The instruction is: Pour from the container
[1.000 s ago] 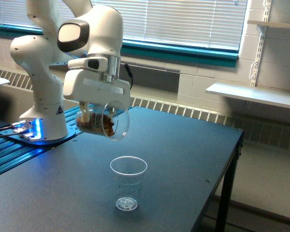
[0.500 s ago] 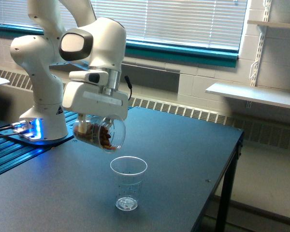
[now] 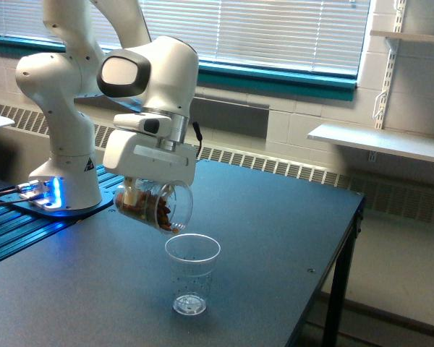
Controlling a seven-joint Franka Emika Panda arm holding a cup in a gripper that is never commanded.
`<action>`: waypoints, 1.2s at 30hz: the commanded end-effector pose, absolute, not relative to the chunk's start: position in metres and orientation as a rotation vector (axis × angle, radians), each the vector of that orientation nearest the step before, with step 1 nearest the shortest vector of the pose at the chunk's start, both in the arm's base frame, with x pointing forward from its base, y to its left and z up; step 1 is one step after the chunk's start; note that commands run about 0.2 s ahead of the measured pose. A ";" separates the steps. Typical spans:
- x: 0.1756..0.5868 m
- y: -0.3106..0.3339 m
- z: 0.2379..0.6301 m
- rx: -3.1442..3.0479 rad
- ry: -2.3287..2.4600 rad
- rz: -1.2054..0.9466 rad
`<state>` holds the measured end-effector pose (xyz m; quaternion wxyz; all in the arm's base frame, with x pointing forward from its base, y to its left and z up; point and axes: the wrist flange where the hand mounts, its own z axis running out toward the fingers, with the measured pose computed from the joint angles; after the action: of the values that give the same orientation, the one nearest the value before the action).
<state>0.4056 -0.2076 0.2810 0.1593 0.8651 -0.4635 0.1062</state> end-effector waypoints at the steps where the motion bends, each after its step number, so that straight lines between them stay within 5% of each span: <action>1: 0.416 -0.199 0.283 2.476 -1.276 0.299; 36: 0.434 -0.190 0.277 2.450 -1.189 0.210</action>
<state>0.4270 -0.1967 0.2747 0.1992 0.8731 -0.4385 0.0757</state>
